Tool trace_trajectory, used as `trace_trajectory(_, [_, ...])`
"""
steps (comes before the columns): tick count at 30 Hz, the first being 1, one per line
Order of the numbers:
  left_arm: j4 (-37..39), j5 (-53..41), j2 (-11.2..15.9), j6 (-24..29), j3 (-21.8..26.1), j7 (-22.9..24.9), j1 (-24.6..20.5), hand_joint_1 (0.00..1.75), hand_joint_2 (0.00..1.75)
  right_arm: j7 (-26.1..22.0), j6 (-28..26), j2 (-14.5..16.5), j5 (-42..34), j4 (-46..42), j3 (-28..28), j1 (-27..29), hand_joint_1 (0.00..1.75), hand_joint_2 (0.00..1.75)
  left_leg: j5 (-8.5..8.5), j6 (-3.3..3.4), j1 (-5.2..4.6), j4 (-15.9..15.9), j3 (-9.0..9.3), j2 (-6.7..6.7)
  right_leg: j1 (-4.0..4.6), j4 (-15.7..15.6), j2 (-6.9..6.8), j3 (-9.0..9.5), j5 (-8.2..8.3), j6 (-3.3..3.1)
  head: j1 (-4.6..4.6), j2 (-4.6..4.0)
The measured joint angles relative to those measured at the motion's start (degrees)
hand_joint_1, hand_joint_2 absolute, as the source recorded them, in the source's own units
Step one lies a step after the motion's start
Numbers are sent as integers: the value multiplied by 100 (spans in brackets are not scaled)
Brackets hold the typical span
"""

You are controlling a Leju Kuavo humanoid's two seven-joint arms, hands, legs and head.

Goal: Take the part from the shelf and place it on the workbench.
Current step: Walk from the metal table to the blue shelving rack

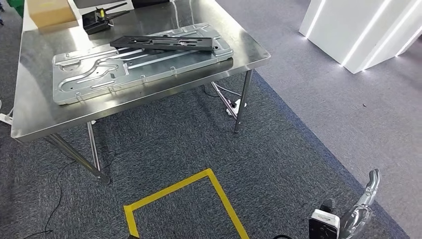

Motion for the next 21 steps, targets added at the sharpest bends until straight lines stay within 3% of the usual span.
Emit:
trace_trajectory(2, [0,2,0,-1,4,-4,16,0,0,-29,0,0,-55,-3,-55,18,0,0,-7,11,-8,2,-6,163,-23,677,-125,-320,-288,46,2,0])
trace_trajectory(3, [0,3,1,-1,5,-4,20,0,0,-38,0,0,-79,-4,-86,35,0,0,-14,9,-10,4,-5,243,-38,826,-148,-388,-303,61,2,0])
trace_trajectory(4, [0,4,1,-1,7,-4,18,0,0,-45,0,0,-95,-9,-115,51,0,0,-24,1,-9,6,0,318,-51,756,-172,-344,-211,71,3,0])
trace_trajectory(5, [0,5,-2,-1,7,-4,13,0,0,-55,0,0,-106,-20,-141,63,0,0,-37,-12,-8,7,13,385,-62,475,-213,-189,-41,72,3,0])
trace_trajectory(7, [0,6,-6,-1,8,-4,4,0,0,-91,0,0,-128,-56,-181,75,0,0,-74,-59,-19,8,53,506,-46,-306,-412,230,266,41,3,0])
trace_trajectory(9, [0,6,-7,0,9,-5,-5,0,0,-139,0,2,-171,-99,-229,89,0,0,-107,-124,-40,8,91,593,-4,-697,-534,425,352,-22,1,0])
trace_trajectory(11, [0,7,-9,1,11,-8,-19,0,0,-186,0,7,-214,-135,-294,116,0,0,-124,-185,-49,-5,130,676,19,-716,-452,414,351,-88,0,0])
trace_trajectory(12, [0,8,-10,1,13,-10,-26,0,0,-207,0,14,-235,-155,-327,134,0,0,-156,-216,-39,14,143,661,9,-737,-396,419,361,-121,0,0])
trace_trajectory(14, [0,9,-12,2,17,-16,-30,0,0,-233,-1,43,-267,-196,-392,156,0,0,-373,-259,-16,292,43,447,-19,-779,-284,438,388,-197,-2,0])
trace_trajectory(16, [0,13,-12,3,29,-21,-15,0,0,-234,-1,85,-323,-216,-470,167,0,0,-747,-269,-5,988,-281,177,-16,-789,-166,438,398,-246,-5,0])
trace_trajectory(17, [0,15,-12,3,37,-21,-2,0,0,-231,0,103,-365,-217,-524,180,0,0,-881,-268,-5,1347,-459,122,-7,-784,-99,434,398,-258,-6,0])
trace_trajectory(18, [0,17,-12,3,42,-21,11,0,0,-229,0,113,-411,-216,-583,201,0,0,-912,-264,-5,1568,-577,100,4,-776,-26,434,396,-264,-6,0])
trace_trajectory(19, [0,19,-12,4,45,-20,21,0,0,-228,0,119,-453,-216,-645,224,0,0,-825,-255,-5,1580,-605,90,11,-764,52,434,393,-267,-5,0])
trace_trajectory(21, [0,21,-11,5,50,-17,27,0,0,-225,0,126,-506,-214,-740,260,0,0,-411,-219,-5,1033,-398,-4,16,-729,210,435,381,-262,-5,0])
